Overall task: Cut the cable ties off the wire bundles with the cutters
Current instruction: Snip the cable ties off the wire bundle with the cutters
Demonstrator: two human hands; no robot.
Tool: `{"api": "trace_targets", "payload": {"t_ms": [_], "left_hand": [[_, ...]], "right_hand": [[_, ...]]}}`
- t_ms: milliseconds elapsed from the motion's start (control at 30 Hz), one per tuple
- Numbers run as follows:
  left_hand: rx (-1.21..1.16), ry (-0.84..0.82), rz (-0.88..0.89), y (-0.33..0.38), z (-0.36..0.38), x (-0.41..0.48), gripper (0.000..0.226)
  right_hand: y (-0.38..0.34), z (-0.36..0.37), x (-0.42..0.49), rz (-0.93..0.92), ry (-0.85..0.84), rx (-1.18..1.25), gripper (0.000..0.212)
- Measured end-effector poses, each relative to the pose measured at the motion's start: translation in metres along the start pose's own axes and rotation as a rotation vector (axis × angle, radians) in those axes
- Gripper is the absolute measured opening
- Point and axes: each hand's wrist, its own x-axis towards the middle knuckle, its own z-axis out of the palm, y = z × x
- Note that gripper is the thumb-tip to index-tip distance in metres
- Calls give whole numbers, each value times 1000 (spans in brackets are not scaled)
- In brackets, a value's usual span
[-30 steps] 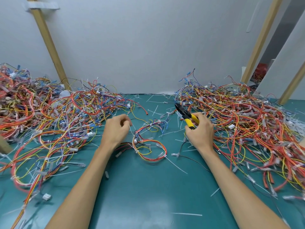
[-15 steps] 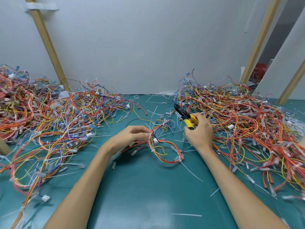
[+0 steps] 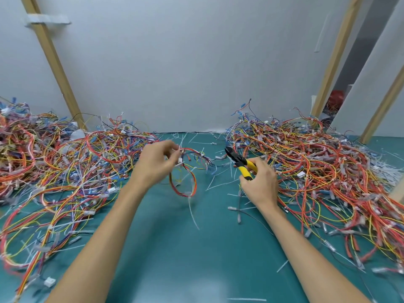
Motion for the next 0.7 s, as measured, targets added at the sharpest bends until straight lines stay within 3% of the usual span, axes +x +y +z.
{"api": "trace_targets", "payload": {"t_ms": [133, 233, 400, 533, 633, 700], "left_hand": [[315, 269, 356, 20, -23, 41, 10], [457, 337, 508, 31, -17, 46, 10], [605, -75, 522, 17, 50, -6, 15], [272, -205, 267, 10, 90, -42, 25], [-6, -98, 155, 13, 91, -49, 16], [-198, -134, 114, 18, 87, -54, 16]], "right_hand": [[0, 1, 1, 7, 6, -5, 28], [-2, 3, 1, 25, 26, 25, 26], [-1, 5, 3, 143, -97, 257, 17], [-14, 3, -1, 350, -390, 761, 12], [-22, 5, -4, 434, -492, 831, 19], [-25, 7, -7, 464, -469, 840, 14]]}}
